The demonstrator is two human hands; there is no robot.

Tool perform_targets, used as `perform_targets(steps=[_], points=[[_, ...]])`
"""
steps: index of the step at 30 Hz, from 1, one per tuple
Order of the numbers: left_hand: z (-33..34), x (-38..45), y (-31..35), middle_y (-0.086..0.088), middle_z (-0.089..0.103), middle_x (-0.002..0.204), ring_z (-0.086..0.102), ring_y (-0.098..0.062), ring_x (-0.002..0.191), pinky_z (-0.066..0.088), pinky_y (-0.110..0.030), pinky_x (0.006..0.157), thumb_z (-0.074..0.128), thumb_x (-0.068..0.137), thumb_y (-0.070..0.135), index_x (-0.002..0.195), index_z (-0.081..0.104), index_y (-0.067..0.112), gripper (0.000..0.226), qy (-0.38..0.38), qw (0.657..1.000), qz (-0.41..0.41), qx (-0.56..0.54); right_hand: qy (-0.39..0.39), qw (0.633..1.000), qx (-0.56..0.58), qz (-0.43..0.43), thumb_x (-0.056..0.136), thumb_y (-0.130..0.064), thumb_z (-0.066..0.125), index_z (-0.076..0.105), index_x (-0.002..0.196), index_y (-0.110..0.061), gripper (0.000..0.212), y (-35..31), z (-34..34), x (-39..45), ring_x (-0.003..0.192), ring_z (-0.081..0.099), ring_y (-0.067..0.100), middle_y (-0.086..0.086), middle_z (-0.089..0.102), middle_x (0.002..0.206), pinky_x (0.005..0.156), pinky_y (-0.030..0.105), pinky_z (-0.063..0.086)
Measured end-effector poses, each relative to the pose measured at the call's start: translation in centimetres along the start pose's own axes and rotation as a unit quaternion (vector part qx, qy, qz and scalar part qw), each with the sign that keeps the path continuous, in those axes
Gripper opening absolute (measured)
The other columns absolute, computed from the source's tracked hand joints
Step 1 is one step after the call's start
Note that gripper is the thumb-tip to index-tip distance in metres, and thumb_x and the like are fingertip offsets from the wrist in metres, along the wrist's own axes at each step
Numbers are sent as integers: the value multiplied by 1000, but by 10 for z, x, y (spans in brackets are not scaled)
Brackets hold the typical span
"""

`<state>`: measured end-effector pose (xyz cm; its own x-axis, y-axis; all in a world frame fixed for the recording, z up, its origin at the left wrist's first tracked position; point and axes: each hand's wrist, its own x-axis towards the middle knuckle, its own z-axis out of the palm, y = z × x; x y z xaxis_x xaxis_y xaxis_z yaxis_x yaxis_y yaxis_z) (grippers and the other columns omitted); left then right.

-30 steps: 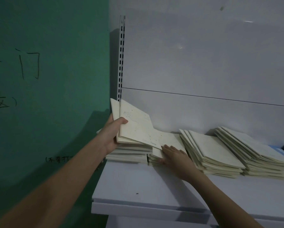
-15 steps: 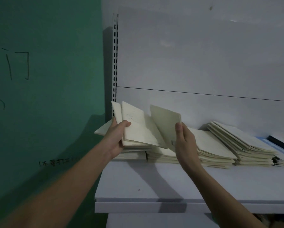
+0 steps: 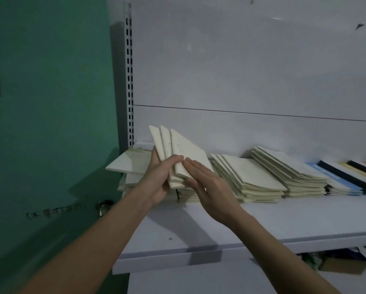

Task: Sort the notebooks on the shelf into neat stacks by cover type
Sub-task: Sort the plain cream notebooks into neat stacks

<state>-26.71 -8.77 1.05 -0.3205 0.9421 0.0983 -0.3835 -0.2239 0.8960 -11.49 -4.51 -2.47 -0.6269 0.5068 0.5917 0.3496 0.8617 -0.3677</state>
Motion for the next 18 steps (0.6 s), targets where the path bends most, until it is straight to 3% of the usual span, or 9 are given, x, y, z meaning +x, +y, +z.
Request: perform_targets(steps=[4, 8, 10, 11, 13, 14, 16, 18], points=[[19, 13, -9, -12, 68, 113, 67, -29, 96, 59, -40, 65, 50, 91, 3, 128, 48, 26, 44, 24, 999, -22, 1, -22, 999, 39, 5, 103, -43, 33, 45, 144, -34, 43, 13, -22, -3, 143, 24, -1, -15, 37, 152, 117, 23, 23], [42, 33, -31, -17, 64, 120, 63, -33, 104, 54, -46, 82, 56, 84, 9, 128, 49, 14, 44, 74, 996, -45, -26, 108, 982, 43, 148, 102, -32, 42, 46, 143, -24, 42, 45, -54, -3, 136, 37, 8, -6, 43, 149, 112, 29, 31], [55, 43, -44, -17, 65, 123, 64, -32, 109, 55, -44, 82, 59, 79, 12, 130, 51, 8, 51, 74, 994, -62, -58, 110, 951, 91, 273, 97, -28, 49, 42, 143, -19, 48, 68, -72, -3, 126, 48, 16, 1, 47, 143, 101, 33, 43], [62, 48, -52, -17, 66, 123, 64, -31, 109, 57, -41, 78, 59, 78, 13, 130, 52, 7, 53, 66, 993, -72, -66, 93, 930, 159, 319, 94, -26, 52, 46, 137, -16, 44, 80, -79, -3, 115, 56, 17, 3, 54, 135, 89, 31, 50], [81, 55, -64, -17, 66, 122, 65, -29, 105, 59, -33, 69, 59, 78, 15, 129, 53, 6, 52, 55, 993, -87, -51, 77, 877, 292, 373, 91, -11, 54, 58, 107, -9, 17, 102, -91, -4, 83, 61, 16, 7, 65, 107, 62, 22, 48], [89, 60, -71, -17, 66, 122, 65, -28, 103, 58, -32, 68, 60, 78, 15, 128, 53, 6, 52, 60, 994, -88, -27, 83, 866, 313, 382, 88, -4, 54, 58, 95, -5, 8, 114, -96, -5, 72, 57, 17, 9, 63, 94, 56, 21, 44], [107, 70, -81, -18, 67, 118, 64, -30, 102, 55, -37, 78, 59, 80, 9, 123, 55, 5, 44, 74, 993, -77, 46, 84, 869, 301, 384, 84, 5, 51, 58, 94, 4, 13, 140, -105, -7, 70, 53, 21, 13, 59, 85, 54, 23, 42], [122, 77, -92, -17, 67, 115, 64, -31, 105, 53, -41, 89, 56, 84, 0, 122, 54, 4, 39, 78, 987, -70, 126, 62, 887, 261, 375, 82, 7, 48, 61, 104, 1, 26, 161, -113, -10, 75, 55, 21, 6, 61, 85, 56, 24, 42]])
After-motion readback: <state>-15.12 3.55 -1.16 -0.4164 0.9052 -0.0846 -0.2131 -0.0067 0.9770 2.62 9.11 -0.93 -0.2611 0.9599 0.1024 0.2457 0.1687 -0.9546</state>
